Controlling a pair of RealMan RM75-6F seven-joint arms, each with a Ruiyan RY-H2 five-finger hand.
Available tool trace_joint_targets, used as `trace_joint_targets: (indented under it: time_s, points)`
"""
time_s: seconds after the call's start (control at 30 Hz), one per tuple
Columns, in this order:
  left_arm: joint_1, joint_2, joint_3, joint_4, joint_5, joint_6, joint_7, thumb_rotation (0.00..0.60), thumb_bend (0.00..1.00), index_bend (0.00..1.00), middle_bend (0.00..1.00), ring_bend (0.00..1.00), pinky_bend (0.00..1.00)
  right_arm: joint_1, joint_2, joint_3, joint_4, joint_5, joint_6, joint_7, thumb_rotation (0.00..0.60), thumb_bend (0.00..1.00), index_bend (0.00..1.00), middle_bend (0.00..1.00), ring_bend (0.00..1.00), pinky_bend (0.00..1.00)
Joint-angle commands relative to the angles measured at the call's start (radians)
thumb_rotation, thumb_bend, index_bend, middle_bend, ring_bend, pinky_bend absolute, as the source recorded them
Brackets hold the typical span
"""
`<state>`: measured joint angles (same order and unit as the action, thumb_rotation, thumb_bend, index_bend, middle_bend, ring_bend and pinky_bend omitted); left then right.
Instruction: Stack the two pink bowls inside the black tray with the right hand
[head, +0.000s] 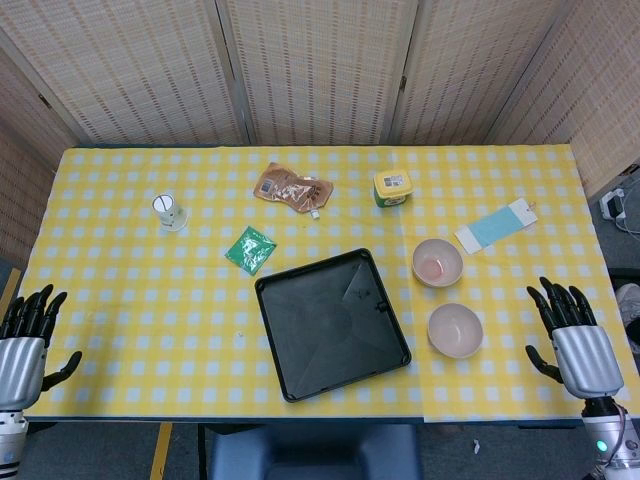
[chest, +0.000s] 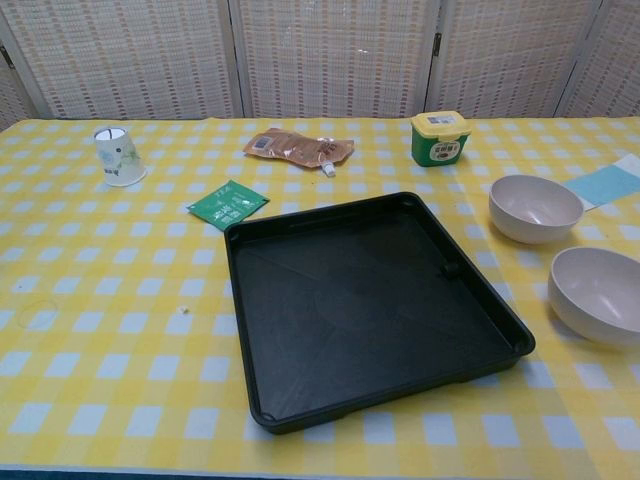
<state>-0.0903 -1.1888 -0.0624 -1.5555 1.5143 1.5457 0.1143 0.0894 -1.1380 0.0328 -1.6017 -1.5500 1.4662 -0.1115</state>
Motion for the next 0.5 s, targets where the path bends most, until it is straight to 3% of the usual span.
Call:
trace_joint_targets:
  time_s: [0.03, 0.33, 0.4, 0.5]
  points:
    - [-0.001, -0.002, -0.001, 0.001, -0.002, -0.001, 0.002, 0.6, 0.3, 0.0, 0.0, 0.0, 0.05, 0.001, 0.001, -0.003, 0.0, -0.003, -0.003, 0.0, 0.6, 0.33, 0.0, 0.0, 0.0, 0.0]
    - [-0.005, 0.0, -0.002, -0.014, 0.016, 0.007, -0.003, 0.6, 0.3, 0.0, 0.0, 0.0, 0.05, -0.003, 0.009, -0.038, 0.004, -0.055, -0.004, 0.018, 0.6, 0.33, 0.0, 0.0, 0.0, 0.0]
    - [-0.007, 0.001, -0.002, -0.019, 0.026, 0.012, -0.012, 0.6, 0.3, 0.0, 0.0, 0.0, 0.05, -0.001, 0.013, -0.057, 0.016, -0.085, -0.01, 0.032, 0.6, 0.33, 0.04, 0.0, 0.0, 0.0]
    - [-0.011, 0.003, -0.001, -0.018, 0.022, 0.0, -0.017, 0.6, 0.3, 0.0, 0.0, 0.0, 0.05, 0.007, 0.001, -0.065, 0.053, -0.128, 0.003, 0.046, 0.6, 0.33, 0.2, 0.0, 0.0, 0.0]
